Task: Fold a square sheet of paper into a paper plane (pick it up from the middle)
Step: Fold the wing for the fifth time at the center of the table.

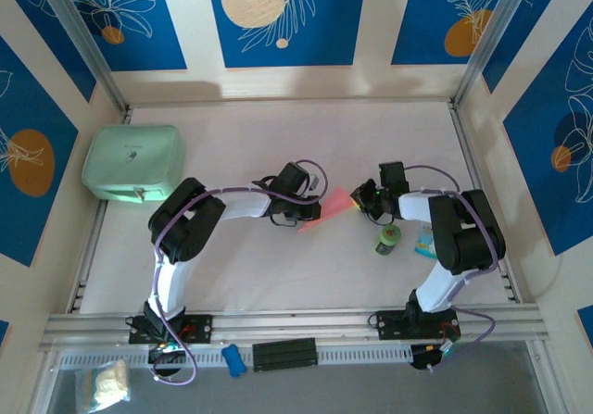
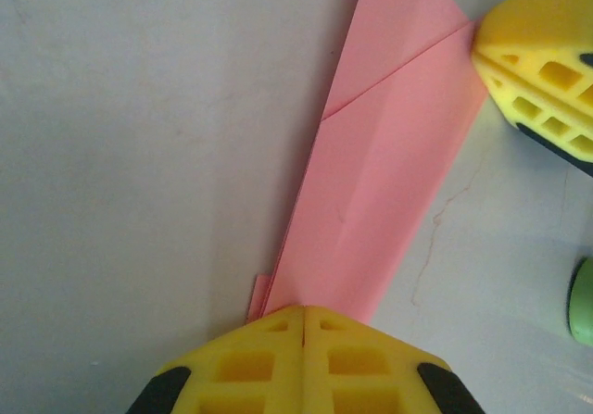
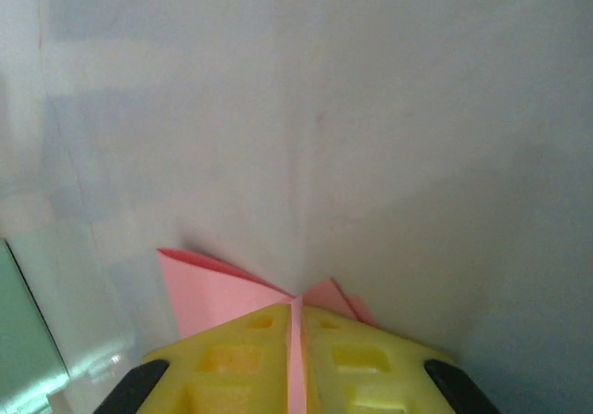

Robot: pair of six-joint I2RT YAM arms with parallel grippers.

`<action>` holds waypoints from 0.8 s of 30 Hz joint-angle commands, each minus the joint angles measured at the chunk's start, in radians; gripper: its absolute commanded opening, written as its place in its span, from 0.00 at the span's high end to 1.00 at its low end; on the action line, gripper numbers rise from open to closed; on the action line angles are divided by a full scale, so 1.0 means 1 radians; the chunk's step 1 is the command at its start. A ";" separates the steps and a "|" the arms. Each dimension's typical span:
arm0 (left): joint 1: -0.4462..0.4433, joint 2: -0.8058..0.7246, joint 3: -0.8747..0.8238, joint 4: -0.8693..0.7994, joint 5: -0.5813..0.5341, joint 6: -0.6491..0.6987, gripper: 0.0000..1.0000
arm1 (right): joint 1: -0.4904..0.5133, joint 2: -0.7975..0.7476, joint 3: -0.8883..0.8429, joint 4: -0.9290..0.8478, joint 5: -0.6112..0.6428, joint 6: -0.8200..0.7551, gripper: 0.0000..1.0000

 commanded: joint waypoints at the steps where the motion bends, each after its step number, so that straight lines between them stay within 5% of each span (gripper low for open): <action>1: 0.007 0.048 -0.066 -0.246 -0.062 0.016 1.00 | -0.019 -0.038 -0.036 -0.039 0.137 0.085 0.85; 13: 0.008 0.051 -0.057 -0.239 -0.050 0.014 1.00 | -0.047 -0.064 -0.009 -0.050 0.087 0.034 0.76; 24: 0.008 0.043 -0.027 -0.220 -0.020 0.005 1.00 | 0.007 -0.093 0.056 -0.083 -0.133 -0.165 0.77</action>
